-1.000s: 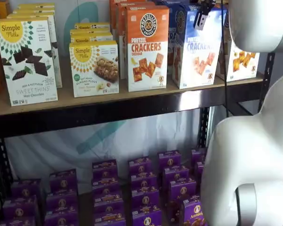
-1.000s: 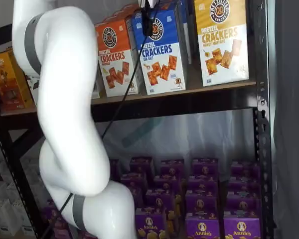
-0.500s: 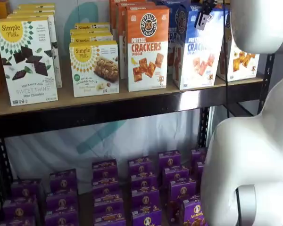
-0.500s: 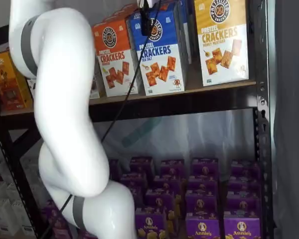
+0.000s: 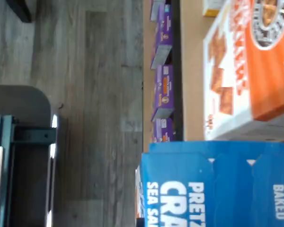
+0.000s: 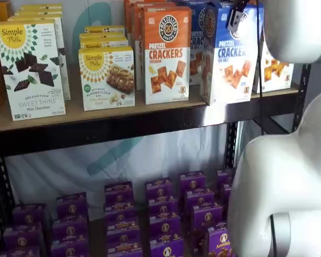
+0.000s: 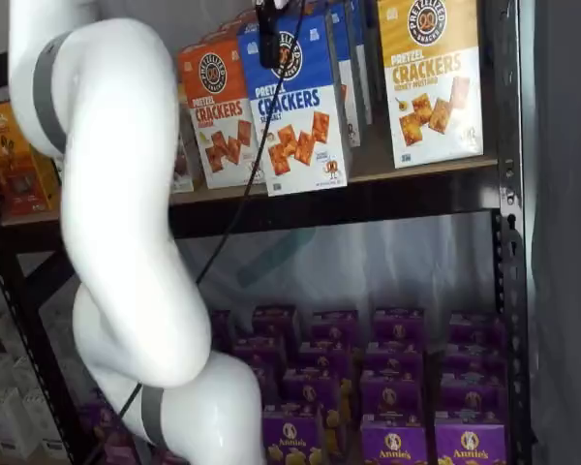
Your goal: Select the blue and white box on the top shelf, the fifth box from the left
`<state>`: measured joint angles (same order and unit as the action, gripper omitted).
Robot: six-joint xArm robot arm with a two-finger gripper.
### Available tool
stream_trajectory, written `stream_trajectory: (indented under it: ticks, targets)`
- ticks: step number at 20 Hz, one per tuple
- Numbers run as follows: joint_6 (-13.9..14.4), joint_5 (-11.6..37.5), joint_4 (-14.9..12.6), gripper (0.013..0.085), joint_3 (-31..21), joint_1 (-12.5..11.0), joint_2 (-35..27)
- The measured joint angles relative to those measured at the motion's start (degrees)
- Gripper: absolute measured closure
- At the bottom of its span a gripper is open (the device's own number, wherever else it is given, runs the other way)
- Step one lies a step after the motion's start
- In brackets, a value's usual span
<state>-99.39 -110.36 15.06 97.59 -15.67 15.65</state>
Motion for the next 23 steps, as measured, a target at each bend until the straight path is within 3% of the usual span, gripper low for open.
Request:
stream_trajectory:
  ticks: [9,15,23]
  targets:
    - [0.0,-2.78,-1.2,0.041,-8.43,0.18,9.6]
    - [-1.56,-2.95,-1.79,0.041,-16.07,-1.14,16.98]
    - [-3.68,-3.07,-1.75,0.041,-21.17,-3.28,21.76]
